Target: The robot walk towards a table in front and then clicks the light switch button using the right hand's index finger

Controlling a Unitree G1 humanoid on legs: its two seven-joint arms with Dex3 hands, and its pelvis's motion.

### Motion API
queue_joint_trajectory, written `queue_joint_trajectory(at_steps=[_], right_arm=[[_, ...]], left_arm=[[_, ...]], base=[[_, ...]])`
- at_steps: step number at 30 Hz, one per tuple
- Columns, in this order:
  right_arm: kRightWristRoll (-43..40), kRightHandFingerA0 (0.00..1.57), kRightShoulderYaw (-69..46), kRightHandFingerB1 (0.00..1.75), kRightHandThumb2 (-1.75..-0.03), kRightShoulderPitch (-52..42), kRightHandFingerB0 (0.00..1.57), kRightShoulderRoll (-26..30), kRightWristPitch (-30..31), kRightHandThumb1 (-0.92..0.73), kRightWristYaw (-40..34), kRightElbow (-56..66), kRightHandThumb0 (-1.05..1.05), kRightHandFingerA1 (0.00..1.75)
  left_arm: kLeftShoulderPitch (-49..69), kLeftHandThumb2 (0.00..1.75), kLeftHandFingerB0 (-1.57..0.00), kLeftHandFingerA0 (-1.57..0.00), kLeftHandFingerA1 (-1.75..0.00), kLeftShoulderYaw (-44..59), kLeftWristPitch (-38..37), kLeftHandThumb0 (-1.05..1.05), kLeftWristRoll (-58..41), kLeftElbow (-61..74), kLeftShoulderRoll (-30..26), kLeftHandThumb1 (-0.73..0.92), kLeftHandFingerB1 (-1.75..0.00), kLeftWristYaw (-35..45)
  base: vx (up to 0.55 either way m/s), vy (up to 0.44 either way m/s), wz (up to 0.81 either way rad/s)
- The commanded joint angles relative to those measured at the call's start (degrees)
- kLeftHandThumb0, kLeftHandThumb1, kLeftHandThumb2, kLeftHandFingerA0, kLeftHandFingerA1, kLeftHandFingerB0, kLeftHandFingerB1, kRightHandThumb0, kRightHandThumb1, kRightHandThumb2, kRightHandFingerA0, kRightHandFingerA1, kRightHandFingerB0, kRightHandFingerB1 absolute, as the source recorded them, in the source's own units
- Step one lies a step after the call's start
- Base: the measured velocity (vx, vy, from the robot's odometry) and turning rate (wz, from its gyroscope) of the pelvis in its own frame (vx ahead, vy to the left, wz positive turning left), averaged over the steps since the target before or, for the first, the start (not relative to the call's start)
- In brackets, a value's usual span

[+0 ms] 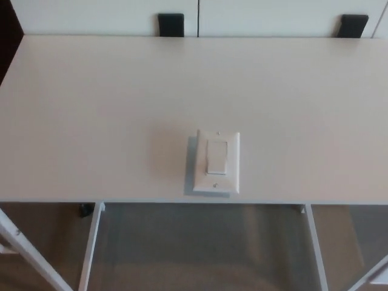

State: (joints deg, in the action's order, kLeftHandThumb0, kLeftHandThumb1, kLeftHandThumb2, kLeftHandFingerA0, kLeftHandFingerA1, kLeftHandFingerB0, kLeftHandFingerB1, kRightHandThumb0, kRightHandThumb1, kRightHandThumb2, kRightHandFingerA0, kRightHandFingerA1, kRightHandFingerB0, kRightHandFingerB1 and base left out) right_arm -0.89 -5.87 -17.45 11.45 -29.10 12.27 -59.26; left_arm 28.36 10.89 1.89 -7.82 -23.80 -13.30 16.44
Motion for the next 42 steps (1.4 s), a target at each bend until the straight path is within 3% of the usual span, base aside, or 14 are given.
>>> queue_joint_trajectory(at_steps=[1,3,4,8,9,10,20,32,42], right_arm=[[0.84,0.85,0.12,0.42,-0.59,0.27,0.6,0.87,-0.1,-0.6,-1.18,-0.42,-0.53,0.49],[0.82,0.85,0.16,0.42,-0.59,0.38,0.61,0.83,-0.24,-0.6,-1.27,-0.72,-0.53,0.49],[0.84,0.85,0.19,0.43,-0.58,0.58,0.61,0.84,-0.6,-0.6,-1.27,-1.2,-0.53,0.5],[0.79,0.85,0.3,0.43,-0.58,0.35,0.61,0.89,-0.82,-0.6,-1.13,-0.97,-0.54,0.5],[0.81,0.86,0.34,0.43,-0.58,0.52,0.61,0.82,-0.82,-0.59,-1.23,-0.88,-0.54,0.5],[0.99,0.85,0.44,0.43,-0.58,0.74,0.6,0.83,-0.79,-0.6,-1.51,-0.98,-0.54,0.5],[1.64,0.85,1.2,0.42,-0.58,-0.3,0.61,0.98,-0.37,-0.59,-2.27,0.67,-0.57,0.5],[1.75,0.87,1.15,0.42,-0.58,0.48,0.61,1.02,-0.85,-0.58,-2.29,-0.97,-0.54,0.5],[2.79,0.84,1.87,0.41,-0.59,0.07,0.6,1.23,-1.63,-0.6,-3.0,-0.34,-0.56,0.49]], left_arm=[[0.21,0.75,-0.39,-0.55,-0.62,-0.29,-0.51,-0.37,0.71,0.55,-0.39,0.52,-0.51,-0.04],[0.02,0.75,-0.39,-0.56,-0.62,-0.41,-0.56,-0.37,1.01,0.2,-0.55,0.52,-0.51,-0.17],[-0.16,0.58,-0.43,-0.59,-0.55,-0.47,-0.71,-0.3,1.1,-0.23,-0.67,0.64,-0.42,-0.05],[-0.22,0.58,-0.43,-0.59,-0.56,-0.64,-1.31,-0.3,1.16,-0.71,-0.74,0.64,-0.43,0.26],[-0.1,0.76,-0.39,-0.55,-0.62,-0.72,-0.5,-0.37,1.22,0.37,-0.77,0.53,-0.51,-0.01],[-0.32,0.58,-0.43,-0.6,-0.56,-0.68,-0.45,-0.3,1.11,0.31,-0.75,0.64,-0.43,0.05],[-0.4,0.6,-0.42,-0.57,-0.53,-1.61,-1.99,-0.32,2.1,-0.79,-1.69,0.65,-0.42,0.18],[0.26,0.59,-0.38,-0.43,-0.46,-2.27,-3.16,-0.34,2.32,-0.09,-2.14,0.67,-0.4,0.63],[0.31,0.59,-0.36,-0.43,-0.45,-2.43,-2.19,-0.35,2.53,0.45,-2.28,0.65,-0.38,0.67]], base=[[-0.06,-0.428,0.03],[-0.05,-0.314,0.0],[0.03,-0.114,-0.02],[0.01,0.01,-0.02],[0.06,0.094,-0.12],[0.04,0.115,-0.15],[0.02,0.252,0.02],[0.01,-0.025,0.06],[0.0,0.0,0.0]])
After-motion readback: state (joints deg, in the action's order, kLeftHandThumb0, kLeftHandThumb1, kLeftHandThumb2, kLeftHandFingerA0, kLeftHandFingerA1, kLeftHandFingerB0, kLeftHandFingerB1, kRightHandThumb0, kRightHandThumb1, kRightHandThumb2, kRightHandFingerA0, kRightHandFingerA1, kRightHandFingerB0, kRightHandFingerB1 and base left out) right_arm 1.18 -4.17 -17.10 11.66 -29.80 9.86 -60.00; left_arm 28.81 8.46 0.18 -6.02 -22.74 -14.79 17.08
